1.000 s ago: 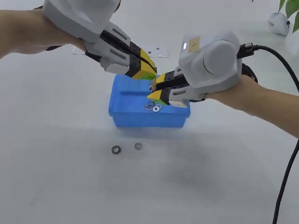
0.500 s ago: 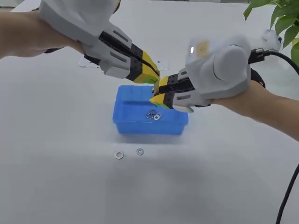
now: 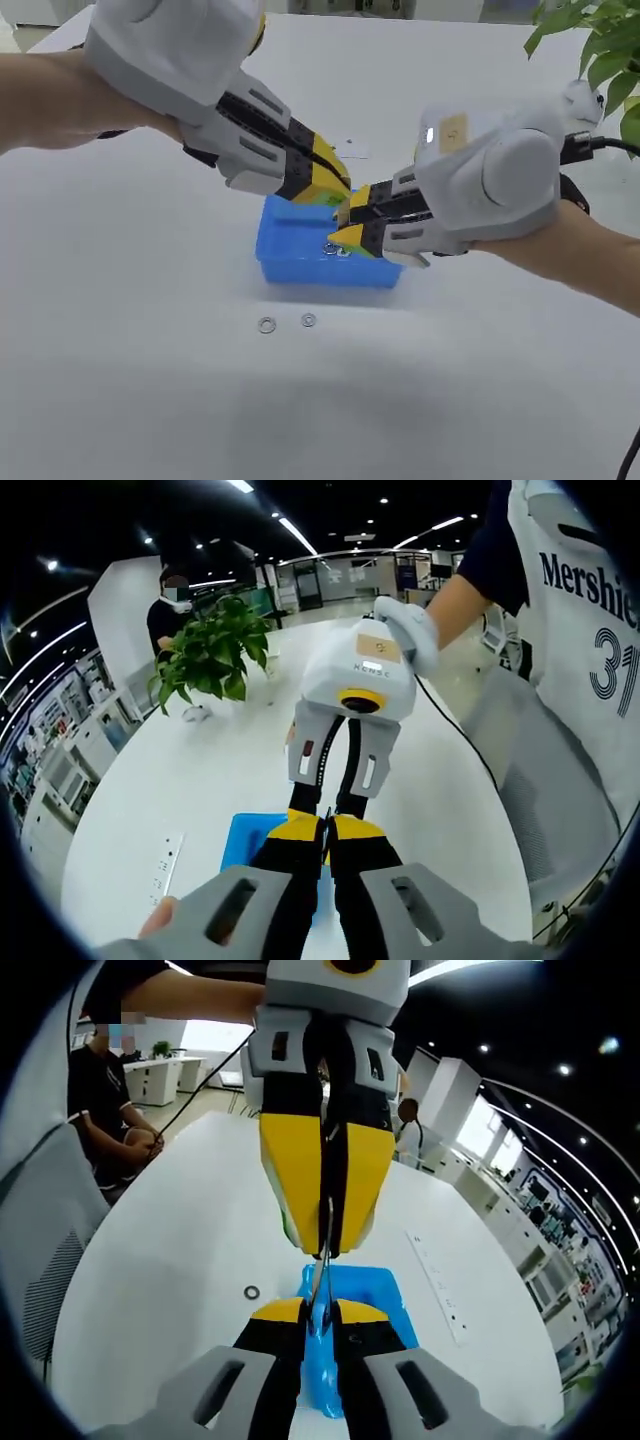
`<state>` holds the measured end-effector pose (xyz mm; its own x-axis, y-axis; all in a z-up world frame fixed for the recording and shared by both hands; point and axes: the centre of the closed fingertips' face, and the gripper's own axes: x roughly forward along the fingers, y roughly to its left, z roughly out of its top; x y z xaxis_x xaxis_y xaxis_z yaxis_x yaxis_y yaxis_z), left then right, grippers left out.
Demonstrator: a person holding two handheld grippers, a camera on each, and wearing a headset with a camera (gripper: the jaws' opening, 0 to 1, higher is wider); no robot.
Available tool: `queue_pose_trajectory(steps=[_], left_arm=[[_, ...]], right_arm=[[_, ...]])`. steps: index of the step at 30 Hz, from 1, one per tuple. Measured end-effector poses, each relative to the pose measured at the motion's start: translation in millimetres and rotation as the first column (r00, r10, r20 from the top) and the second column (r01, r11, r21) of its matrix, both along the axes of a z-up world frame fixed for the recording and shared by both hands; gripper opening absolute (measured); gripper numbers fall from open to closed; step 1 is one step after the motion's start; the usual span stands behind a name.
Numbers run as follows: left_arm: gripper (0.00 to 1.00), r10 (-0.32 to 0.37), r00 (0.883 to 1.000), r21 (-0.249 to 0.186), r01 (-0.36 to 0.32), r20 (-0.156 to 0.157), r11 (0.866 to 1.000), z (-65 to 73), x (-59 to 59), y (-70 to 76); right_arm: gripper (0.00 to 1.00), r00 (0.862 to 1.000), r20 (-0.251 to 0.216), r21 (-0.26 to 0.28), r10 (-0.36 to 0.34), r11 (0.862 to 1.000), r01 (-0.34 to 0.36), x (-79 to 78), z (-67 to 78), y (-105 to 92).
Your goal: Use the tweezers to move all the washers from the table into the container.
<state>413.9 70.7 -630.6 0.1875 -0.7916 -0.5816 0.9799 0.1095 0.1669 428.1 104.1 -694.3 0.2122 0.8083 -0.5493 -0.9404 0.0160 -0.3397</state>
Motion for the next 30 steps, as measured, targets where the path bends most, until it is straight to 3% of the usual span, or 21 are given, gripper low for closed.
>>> queue_pose_trajectory(steps=[7,17,30], left_arm=[[0.06,0.017,1.000,-0.009,-0.017,-0.019,1.000,-7.1,-13.8,2.3],[0.06,0.029,0.996,-0.018,-0.031,-0.079,0.999,-26.5,-23.0,11.9],[0.06,0.075,0.989,-0.038,-0.081,-0.130,0.996,-54.5,-33.2,21.7]], right_arm=[[0.11,1.000,-0.013,-0.005,0.006,1.000,-0.006,-8.0,-8.6,3.6],[0.11,0.999,-0.034,-0.026,0.041,0.999,-0.042,-21.9,-27.6,12.4],[0.11,0.996,-0.076,-0.054,0.051,0.997,-0.055,-35.5,-58.1,18.6]])
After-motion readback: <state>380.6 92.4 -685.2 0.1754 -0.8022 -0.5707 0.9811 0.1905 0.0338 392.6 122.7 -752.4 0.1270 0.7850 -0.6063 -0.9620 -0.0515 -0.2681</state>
